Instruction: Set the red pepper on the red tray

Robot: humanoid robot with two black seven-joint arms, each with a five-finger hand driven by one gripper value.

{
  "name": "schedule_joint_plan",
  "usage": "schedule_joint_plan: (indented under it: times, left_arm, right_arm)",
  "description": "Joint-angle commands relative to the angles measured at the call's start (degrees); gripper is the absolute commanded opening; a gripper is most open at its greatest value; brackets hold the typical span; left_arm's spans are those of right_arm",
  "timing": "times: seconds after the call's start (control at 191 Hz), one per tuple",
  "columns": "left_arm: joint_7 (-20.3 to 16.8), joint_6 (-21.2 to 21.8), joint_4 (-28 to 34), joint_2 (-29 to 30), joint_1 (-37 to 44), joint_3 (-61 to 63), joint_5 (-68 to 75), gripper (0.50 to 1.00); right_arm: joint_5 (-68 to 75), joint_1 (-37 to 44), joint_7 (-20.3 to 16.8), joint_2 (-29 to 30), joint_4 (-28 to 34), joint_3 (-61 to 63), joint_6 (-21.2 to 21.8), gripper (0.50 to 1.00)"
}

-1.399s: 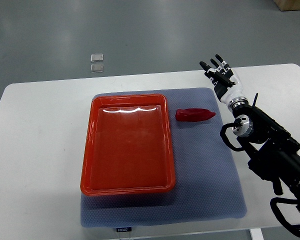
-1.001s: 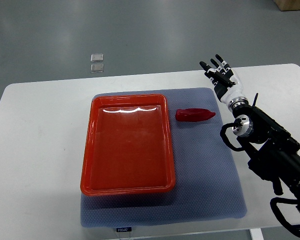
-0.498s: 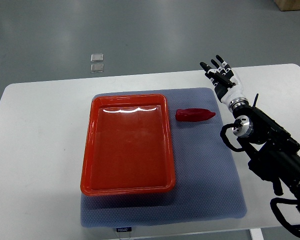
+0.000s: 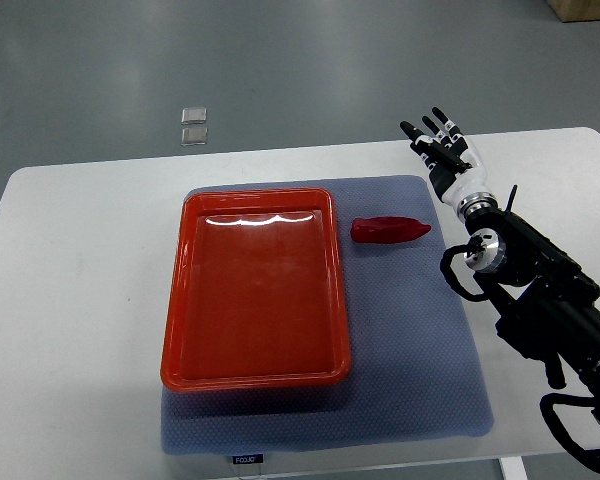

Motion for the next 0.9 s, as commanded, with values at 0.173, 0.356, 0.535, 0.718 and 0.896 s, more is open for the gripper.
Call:
schedule_joint_plan:
  times: [0.173, 0.356, 0.535, 0.718, 0.896]
  left_arm:
    - [0.00, 0.00, -0.01, 0.00, 0.00, -0.03, 0.07, 1.000]
    - [0.00, 0.00, -0.01, 0.00, 0.00, -0.03, -0.02, 1.000]
    - [0.00, 0.00, -0.01, 0.00, 0.00, -0.03, -0.02, 1.000]
    - [0.00, 0.00, -0.01, 0.00, 0.00, -0.03, -0.02, 1.000]
    - [0.00, 0.00, -0.01, 0.00, 0.00, -0.03, -0.02, 1.000]
  right_arm:
    - [0.00, 1.89, -0.09, 0.00, 0.18, -0.52, -0.47, 0.913]
    - [0.00, 3.29, -0.53, -0.44, 0.62, -4.21, -2.14, 0.913]
    - [-0.26, 6.98, -0.53, -2.90, 1.06, -10.89, -3.98, 0.913]
    - [-0.53, 11.82, -1.23, -7.56, 1.50, -21.61, -4.07, 0.913]
    - [-0.79, 19.37, -2.20, -14.23, 3.78, -37.77, -3.28, 0.913]
